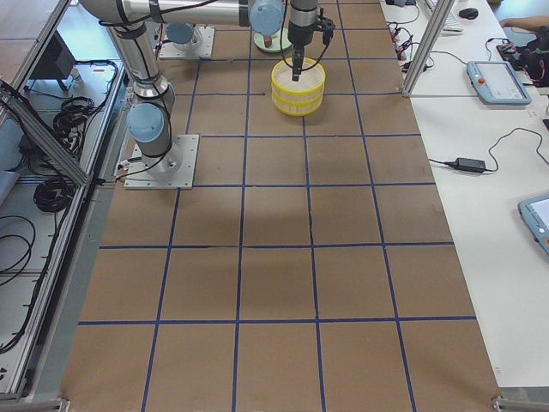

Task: Place buns in different layers of steamer
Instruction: 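Move left gripper toward the white bun while right gripper reaches the steamer rim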

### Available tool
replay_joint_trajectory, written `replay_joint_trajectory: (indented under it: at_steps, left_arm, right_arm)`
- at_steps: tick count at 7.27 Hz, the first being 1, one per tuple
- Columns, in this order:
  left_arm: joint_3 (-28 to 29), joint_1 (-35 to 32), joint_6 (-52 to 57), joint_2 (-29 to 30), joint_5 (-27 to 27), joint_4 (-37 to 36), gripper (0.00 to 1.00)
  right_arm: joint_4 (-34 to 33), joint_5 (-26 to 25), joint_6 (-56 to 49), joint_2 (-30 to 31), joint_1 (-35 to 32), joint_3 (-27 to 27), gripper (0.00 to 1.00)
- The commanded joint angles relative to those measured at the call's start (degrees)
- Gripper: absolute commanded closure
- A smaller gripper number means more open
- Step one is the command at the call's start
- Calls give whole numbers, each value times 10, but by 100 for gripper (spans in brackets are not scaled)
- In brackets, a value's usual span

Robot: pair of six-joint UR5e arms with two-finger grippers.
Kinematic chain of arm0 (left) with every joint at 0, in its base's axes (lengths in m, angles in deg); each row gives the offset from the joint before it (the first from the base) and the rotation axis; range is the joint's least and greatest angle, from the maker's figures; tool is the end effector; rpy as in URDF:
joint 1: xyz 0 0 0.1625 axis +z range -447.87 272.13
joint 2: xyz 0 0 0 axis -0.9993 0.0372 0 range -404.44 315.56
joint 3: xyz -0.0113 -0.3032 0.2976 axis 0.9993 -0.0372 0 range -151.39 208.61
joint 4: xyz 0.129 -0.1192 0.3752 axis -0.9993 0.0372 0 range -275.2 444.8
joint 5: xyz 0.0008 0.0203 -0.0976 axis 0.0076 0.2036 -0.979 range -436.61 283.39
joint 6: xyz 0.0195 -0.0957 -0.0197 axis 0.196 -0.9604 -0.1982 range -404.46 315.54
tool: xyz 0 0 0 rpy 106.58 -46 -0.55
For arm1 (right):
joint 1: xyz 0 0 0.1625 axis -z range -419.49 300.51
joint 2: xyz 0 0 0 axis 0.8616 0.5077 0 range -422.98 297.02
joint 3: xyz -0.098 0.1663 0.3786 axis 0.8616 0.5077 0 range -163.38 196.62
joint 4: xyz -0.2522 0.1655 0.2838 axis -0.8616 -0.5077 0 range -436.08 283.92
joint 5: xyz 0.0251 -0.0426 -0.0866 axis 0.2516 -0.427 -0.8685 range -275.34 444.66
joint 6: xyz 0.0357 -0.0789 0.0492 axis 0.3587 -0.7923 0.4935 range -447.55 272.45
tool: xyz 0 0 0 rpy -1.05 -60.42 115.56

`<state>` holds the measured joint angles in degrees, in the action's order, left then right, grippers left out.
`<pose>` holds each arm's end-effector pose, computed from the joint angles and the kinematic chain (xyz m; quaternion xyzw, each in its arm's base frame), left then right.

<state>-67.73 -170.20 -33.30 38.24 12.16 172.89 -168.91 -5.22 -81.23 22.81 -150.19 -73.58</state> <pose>-0.0752 -0.4567 0.4963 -0.0307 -0.9992 0.0267 0.0065 0.1398 -0.5174 0.4539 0.0490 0.9987 0.0138 0.0002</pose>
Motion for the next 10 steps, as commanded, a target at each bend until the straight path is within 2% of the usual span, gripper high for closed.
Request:
replay_joint_trajectory:
  at_steps: [1,2,3,4,5,6,8,9,10]
  left_arm:
    - [-52,9,17,29,16,-44,2]
    - [-95,16,39,42,82,-71,2]
    - [-137,27,42,63,105,-121,1]
    - [-157,47,44,91,108,-149,1]
    - [-157,66,61,114,109,-150,1]
    - [-158,82,71,142,124,-151,1]
    - [-160,89,71,211,122,-208,1]
    - [-161,89,71,224,121,-212,2]
    - [-162,89,71,232,122,-211,2]
  right_arm:
    - [-63,0,30,-71,-51,-2,0]
    - [-89,0,59,-97,-71,-2,0]
    - [-109,1,85,-119,-83,-3,0]
    - [-130,0,85,-132,-94,-20,0]
    - [-181,1,85,-135,-97,-43,0]
    - [-203,0,85,-142,-97,-69,3]
    - [-212,0,88,-140,-103,-85,25]
    - [-212,0,90,-140,-103,-86,40]
    - [-211,-5,91,-141,-104,-87,62]
